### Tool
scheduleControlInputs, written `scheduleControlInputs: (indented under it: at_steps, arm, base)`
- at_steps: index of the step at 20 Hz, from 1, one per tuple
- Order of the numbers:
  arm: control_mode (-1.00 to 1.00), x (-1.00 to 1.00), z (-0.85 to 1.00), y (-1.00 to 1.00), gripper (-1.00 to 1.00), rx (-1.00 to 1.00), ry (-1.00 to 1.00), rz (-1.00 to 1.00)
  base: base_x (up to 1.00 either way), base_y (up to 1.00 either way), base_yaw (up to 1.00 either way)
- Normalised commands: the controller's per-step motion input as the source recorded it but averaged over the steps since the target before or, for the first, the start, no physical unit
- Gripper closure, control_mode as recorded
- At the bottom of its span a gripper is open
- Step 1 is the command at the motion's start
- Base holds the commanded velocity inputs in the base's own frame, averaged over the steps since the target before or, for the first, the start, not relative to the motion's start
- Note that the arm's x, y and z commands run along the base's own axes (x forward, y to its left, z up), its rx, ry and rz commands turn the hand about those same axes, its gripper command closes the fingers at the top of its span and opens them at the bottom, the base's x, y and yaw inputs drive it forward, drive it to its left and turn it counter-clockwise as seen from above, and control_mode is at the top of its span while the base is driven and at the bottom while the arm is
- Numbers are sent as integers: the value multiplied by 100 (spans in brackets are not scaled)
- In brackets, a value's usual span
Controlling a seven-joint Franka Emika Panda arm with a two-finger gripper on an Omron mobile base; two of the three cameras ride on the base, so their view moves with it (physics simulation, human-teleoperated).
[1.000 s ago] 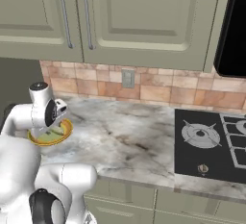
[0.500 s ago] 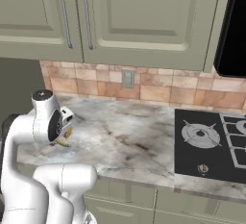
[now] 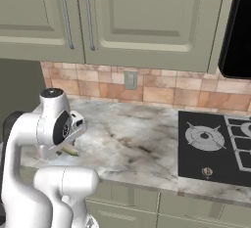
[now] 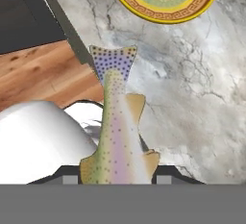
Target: Place the fish on the top rack of the oven, and slide the tray back inside. Close the oven door.
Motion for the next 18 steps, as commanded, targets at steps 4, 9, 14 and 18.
scheduleControlInputs:
  at_steps: [4,9,14,18]
  arm:
    - [-100,-43,12,-26,100,0,-1,0]
    - [-100,-63,2,-6,100,0,-13,1]
    - [-100,-88,0,0,100,-4,-27,3]
    - [-100,-56,-1,0,100,0,-4,14]
  base:
    - [0,0,0]
    - [0,0,0]
    - [0,0,0]
    - [0,0,0]
